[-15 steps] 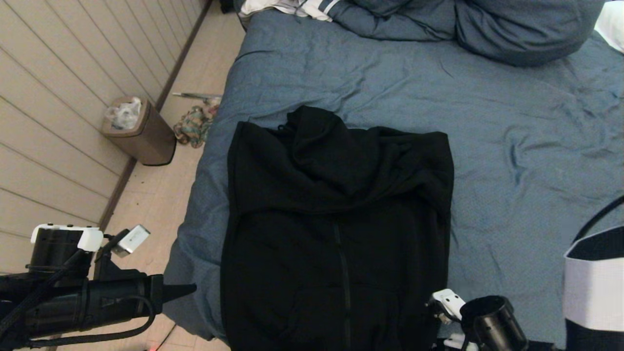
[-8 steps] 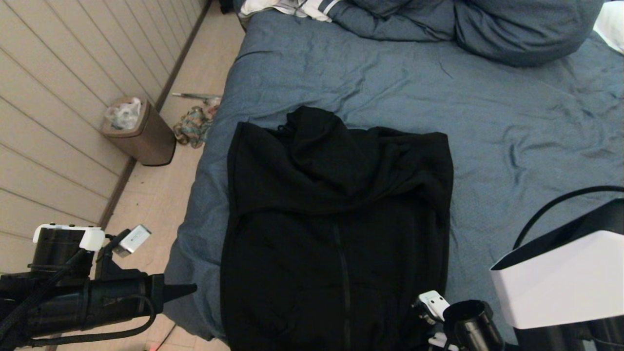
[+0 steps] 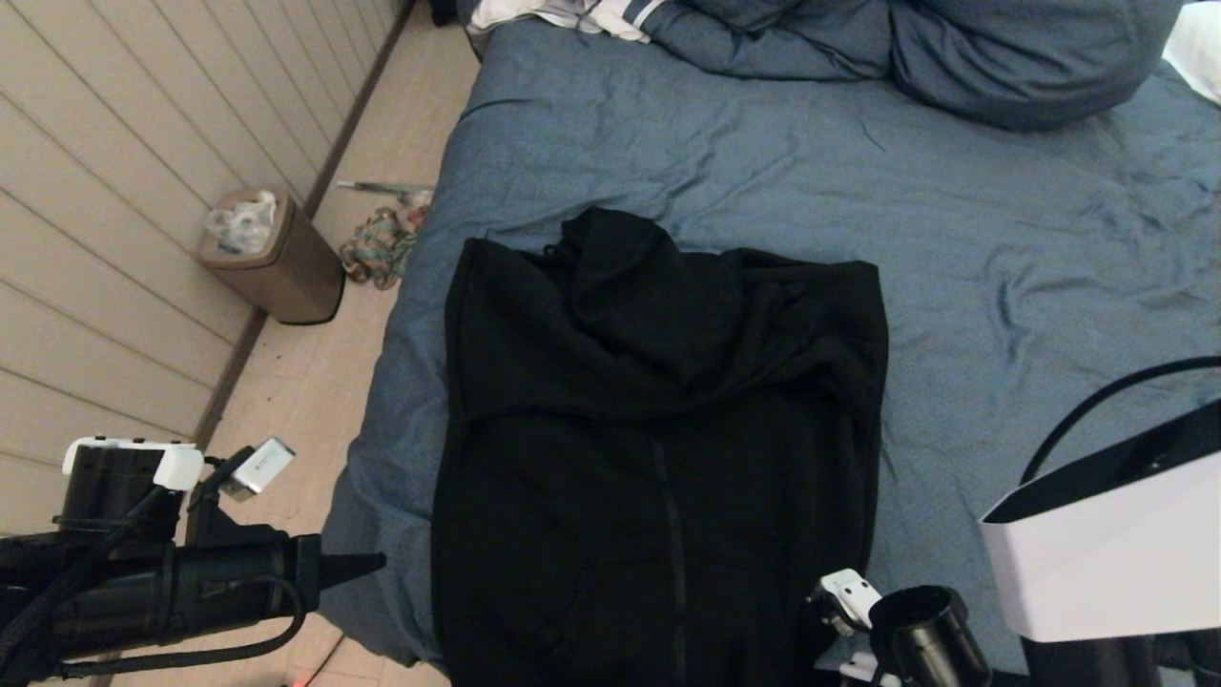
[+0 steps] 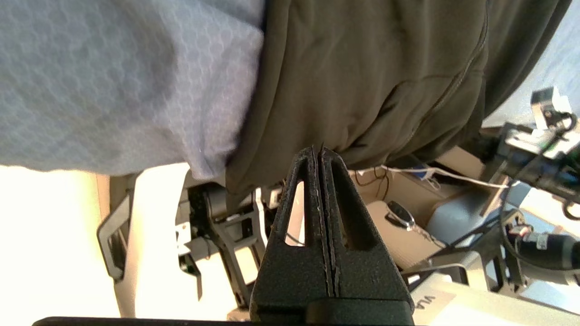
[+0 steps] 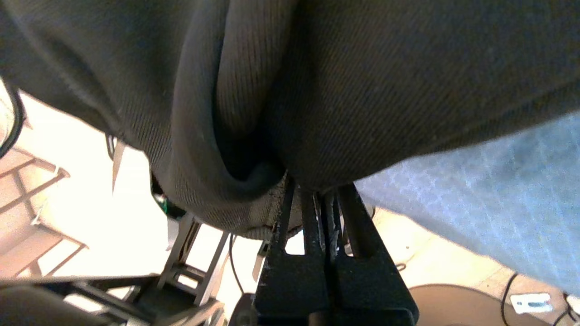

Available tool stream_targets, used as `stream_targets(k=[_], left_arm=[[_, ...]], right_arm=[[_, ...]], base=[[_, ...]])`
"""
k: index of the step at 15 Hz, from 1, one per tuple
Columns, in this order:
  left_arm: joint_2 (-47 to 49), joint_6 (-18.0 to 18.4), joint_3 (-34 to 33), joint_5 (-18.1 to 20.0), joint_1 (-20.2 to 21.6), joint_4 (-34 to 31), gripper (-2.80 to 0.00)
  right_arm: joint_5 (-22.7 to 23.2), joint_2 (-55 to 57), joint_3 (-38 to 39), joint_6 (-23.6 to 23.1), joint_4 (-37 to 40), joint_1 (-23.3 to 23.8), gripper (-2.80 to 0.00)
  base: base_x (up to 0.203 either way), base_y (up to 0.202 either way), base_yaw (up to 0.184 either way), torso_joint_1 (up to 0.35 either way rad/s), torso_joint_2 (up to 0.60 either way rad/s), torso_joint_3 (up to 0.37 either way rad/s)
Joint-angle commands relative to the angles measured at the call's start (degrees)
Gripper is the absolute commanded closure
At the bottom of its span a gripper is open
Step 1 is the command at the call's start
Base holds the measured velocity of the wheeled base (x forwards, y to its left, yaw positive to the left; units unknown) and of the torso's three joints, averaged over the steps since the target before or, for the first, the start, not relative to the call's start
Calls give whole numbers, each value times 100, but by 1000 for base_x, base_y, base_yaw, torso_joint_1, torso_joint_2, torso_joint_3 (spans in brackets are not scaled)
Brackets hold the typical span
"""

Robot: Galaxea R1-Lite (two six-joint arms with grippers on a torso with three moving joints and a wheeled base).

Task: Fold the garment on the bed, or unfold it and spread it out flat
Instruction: Fold the black sweatshirt

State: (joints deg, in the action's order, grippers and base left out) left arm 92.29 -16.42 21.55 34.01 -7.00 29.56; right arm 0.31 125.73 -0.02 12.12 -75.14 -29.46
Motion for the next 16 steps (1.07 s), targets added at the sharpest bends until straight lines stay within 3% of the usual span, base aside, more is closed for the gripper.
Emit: stream_targets(k=[1, 6, 12, 13, 16], left_arm=[[52, -10, -11, 18, 5, 50, 0], [78, -10, -11, 18, 2, 50, 0], [105, -10, -11, 18, 5, 59, 0], [108, -10, -13, 18, -2, 50, 0], [88, -10, -20, 18, -3, 50, 0]], right_arm=[[41, -344, 11, 7, 126, -1, 0], [630, -1279, -7, 19, 522, 4, 0], [781, -1781, -834, -53, 688, -226, 0], [783, -1893, -1091, -52, 932, -234, 0], [864, -2529, -2348, -35, 2619, -217, 0]], base=[[0, 0, 0, 0, 0, 0], [0, 0, 0, 0, 0, 0], [0, 0, 0, 0, 0, 0], [0, 0, 0, 0, 0, 0], [0, 0, 0, 0, 0, 0]])
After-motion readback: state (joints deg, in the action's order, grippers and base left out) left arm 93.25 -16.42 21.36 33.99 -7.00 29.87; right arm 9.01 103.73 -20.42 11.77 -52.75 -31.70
